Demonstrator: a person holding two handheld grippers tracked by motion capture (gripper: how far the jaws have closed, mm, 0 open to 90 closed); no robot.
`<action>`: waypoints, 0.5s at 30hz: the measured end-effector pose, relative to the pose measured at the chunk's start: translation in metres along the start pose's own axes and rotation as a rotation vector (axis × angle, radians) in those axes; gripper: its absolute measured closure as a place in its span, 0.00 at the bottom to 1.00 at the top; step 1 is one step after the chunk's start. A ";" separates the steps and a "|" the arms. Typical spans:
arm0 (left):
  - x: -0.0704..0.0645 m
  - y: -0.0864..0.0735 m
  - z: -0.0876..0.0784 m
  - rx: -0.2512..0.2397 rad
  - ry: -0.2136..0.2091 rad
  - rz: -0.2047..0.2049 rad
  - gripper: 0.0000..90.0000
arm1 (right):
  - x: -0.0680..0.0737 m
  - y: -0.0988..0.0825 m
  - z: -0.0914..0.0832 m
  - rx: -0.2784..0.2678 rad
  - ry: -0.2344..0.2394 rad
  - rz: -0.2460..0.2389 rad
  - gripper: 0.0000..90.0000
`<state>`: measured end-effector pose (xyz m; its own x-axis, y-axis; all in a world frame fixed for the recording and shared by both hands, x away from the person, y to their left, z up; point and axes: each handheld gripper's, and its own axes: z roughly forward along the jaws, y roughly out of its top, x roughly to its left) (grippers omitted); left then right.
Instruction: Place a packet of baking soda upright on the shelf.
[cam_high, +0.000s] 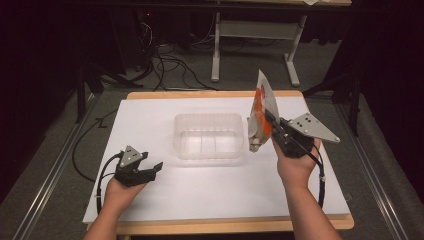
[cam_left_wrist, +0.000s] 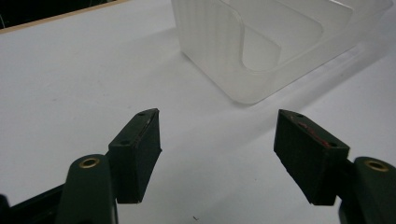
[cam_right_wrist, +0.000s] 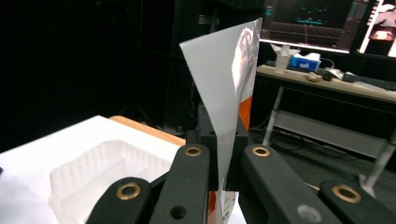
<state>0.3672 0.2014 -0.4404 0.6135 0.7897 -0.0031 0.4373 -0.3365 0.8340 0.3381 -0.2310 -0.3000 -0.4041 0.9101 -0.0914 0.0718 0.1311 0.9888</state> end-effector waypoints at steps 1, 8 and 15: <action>0.000 0.000 0.000 0.000 0.000 0.000 0.36 | 0.003 0.002 0.003 -0.002 0.006 -0.002 1.00; 0.000 0.000 0.000 -0.004 0.002 0.002 0.36 | 0.023 0.009 0.025 -0.009 0.054 -0.009 1.00; 0.000 0.000 0.000 -0.004 0.000 0.003 0.36 | 0.042 0.004 0.048 0.002 0.094 -0.002 1.00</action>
<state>0.3670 0.2010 -0.4402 0.6147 0.7887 -0.0009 0.4331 -0.3367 0.8361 0.3647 -0.1731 -0.3055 -0.4883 0.8688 -0.0817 0.0730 0.1340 0.9883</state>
